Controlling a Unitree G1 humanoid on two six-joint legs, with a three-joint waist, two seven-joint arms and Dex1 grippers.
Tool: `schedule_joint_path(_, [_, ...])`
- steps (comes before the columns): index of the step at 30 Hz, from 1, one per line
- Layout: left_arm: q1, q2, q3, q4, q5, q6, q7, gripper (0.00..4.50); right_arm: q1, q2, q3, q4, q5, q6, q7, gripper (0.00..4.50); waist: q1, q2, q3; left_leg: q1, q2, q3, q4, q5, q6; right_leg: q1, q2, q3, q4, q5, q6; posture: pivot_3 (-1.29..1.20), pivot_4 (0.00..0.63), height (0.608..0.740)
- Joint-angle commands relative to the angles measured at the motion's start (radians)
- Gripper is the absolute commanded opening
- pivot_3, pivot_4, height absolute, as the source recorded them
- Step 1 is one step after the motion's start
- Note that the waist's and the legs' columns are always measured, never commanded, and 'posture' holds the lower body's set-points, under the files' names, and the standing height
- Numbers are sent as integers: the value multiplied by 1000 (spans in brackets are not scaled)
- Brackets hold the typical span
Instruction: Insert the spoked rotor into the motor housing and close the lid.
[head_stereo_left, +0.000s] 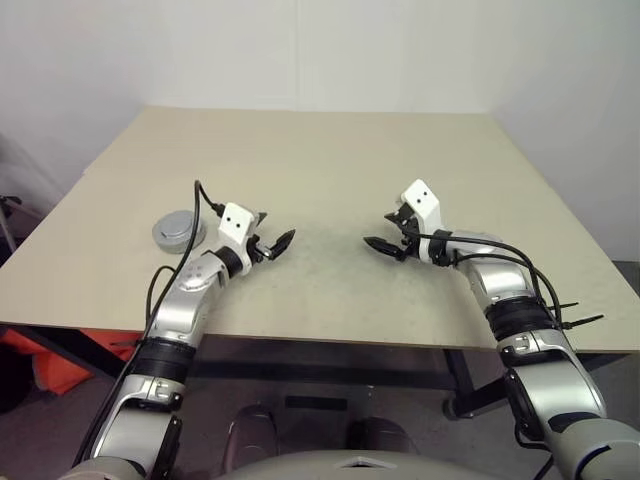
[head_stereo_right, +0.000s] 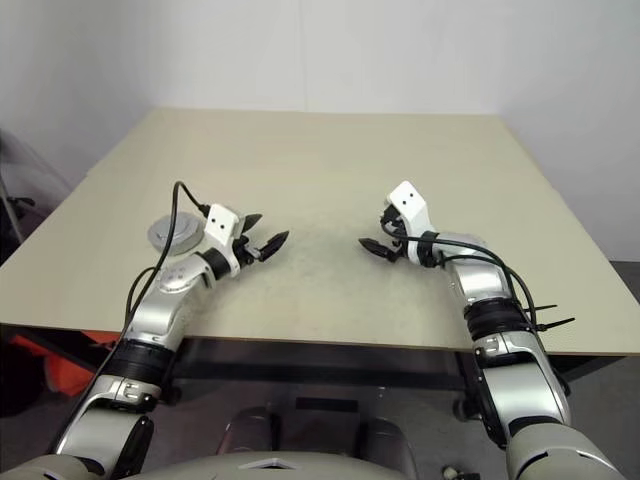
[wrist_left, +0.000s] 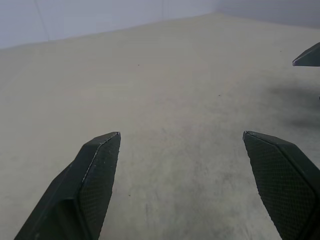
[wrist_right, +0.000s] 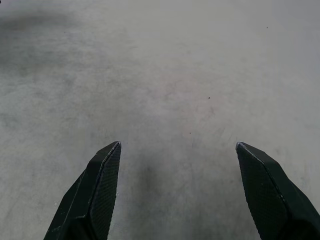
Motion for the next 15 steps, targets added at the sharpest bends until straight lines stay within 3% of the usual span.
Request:
schedule_joint_path(1, [-21,-5,22,-35,8,-30,13,4114,-12,-3,-33,-45,9,-20,-5,4119,0,0,0,0,0,0,0,0,0,0,0,0,0,0,0,0,0,740])
schedule_joint_path(15, [-30,-44,28,-30,26,-57,36,4114,5,-7,-31,-97,-2,-3,-19,4119,0,0,0,0,0,0,0,0,1,0,0,0,0,0,0,0,0,740])
